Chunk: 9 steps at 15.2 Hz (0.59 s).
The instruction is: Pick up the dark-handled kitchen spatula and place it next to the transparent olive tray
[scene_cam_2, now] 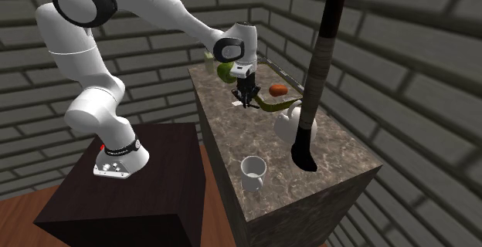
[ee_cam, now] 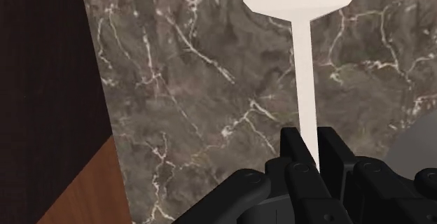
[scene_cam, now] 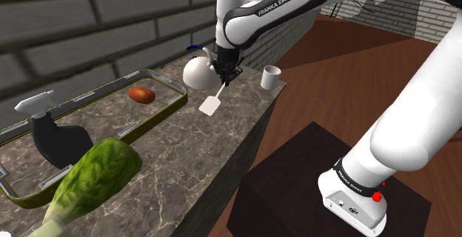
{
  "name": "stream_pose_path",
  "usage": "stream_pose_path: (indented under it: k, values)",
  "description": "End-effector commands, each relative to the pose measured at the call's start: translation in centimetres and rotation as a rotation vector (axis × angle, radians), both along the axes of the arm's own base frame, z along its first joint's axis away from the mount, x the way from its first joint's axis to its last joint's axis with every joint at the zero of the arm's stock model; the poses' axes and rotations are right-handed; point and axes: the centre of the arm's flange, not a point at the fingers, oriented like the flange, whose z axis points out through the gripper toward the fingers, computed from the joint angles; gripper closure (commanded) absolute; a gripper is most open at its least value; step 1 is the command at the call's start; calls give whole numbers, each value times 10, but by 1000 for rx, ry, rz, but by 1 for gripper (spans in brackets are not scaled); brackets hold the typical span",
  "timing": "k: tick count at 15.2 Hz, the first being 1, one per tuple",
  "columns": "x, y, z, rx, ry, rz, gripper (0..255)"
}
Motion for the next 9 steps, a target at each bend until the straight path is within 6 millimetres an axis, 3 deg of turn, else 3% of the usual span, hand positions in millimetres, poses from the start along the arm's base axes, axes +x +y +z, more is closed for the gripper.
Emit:
stream_pose_path:
  k: [1, 8, 9]
  values:
    - [-14, 27, 1, 0, 0, -1, 255]
    - [-64, 105, 1, 0, 0, -1, 255]
    - [-65, 106, 1, 0, 0, -1, 255]
